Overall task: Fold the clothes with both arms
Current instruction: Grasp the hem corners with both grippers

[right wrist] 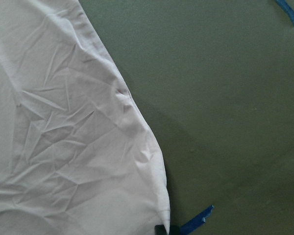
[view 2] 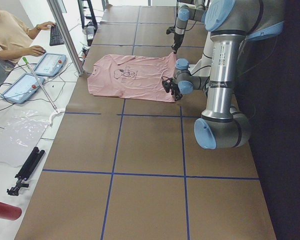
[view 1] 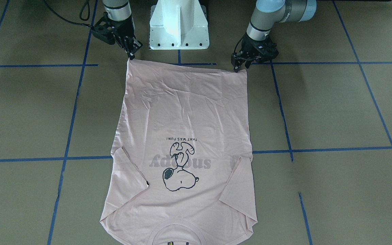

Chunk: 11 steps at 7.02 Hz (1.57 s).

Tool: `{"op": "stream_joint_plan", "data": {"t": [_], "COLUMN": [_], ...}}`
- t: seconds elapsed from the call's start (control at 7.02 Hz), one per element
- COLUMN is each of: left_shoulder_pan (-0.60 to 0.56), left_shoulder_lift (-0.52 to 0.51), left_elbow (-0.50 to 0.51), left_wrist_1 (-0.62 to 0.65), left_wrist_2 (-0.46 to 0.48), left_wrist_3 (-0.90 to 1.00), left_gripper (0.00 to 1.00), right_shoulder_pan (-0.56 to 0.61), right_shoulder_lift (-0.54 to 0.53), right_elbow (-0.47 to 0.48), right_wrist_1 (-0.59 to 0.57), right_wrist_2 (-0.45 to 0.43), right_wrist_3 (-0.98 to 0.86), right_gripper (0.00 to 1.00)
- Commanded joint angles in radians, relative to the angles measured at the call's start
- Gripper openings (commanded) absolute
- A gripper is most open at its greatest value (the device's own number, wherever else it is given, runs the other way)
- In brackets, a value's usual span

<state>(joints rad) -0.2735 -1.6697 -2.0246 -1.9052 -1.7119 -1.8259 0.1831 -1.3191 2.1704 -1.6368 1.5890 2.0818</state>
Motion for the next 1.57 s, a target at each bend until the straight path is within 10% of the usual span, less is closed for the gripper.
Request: {"op": "stream_joint_plan", "data": {"t": [0.0, 0.57, 0.85, 1.42], "left_shoulder_pan": [0.000, 0.000, 0.000, 0.000], "left_shoulder_lift": [0.002, 0.004, 0.004, 0.007], "left_elbow": [0.006, 0.023, 0.021, 0.015], "left_wrist_1": [0.000, 0.000, 0.000, 0.003], "left_wrist_2": [0.000, 0.000, -0.002, -0.002], "left_wrist_3": [0.000, 0.007, 0.004, 0.002], "left_gripper": [0.61, 0.52, 0.00, 0.00], "right_shoulder_pan": [-0.001, -0.001, -0.001, 0.001], "right_shoulder_lift": [-0.002, 0.001, -0.002, -0.002], "right_elbow": [-0.003, -0.008, -0.006, -0.008], "right_wrist_1": [0.000, 0.000, 0.000, 0.000], "right_wrist_2": [0.000, 0.000, 0.000, 0.000], "right_wrist_3": [-0.002, -0.002, -0.002, -0.002], "right_gripper": [0.00, 0.00, 0.00, 0.00]}}
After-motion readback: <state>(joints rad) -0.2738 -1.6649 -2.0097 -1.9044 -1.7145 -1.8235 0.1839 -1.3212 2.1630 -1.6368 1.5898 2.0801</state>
